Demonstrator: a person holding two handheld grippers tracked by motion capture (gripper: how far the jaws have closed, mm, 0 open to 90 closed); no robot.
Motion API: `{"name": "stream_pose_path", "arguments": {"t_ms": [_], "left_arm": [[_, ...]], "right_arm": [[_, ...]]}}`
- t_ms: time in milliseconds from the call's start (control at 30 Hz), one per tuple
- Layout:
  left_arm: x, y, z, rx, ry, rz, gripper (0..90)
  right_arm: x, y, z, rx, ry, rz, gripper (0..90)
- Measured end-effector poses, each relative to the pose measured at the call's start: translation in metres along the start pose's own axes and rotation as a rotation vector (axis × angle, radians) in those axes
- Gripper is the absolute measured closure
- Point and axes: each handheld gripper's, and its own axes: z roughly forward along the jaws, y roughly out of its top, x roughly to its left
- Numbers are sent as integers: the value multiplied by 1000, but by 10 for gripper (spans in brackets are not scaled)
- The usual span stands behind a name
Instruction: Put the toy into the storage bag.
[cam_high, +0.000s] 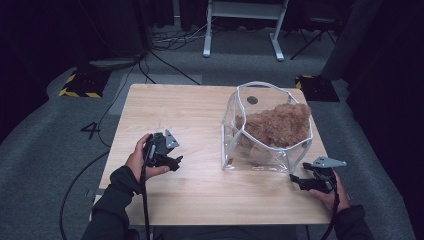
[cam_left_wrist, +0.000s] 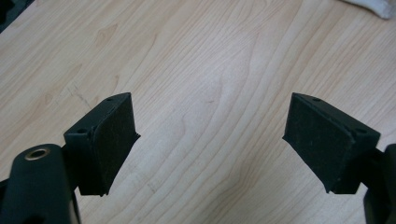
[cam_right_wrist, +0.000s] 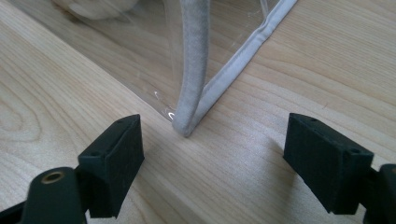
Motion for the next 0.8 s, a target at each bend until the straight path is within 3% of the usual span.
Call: {"name": "stream_pose_path", "arguments": {"t_ms": [700, 800], "left_arm": [[4, -40, 8, 19, -19, -74, 168], [8, -45, 7, 5, -51, -117, 167]], "right_arm": [[0, 0, 0, 0, 0, 0, 198], [0, 0, 0, 0, 0, 0, 198]]}}
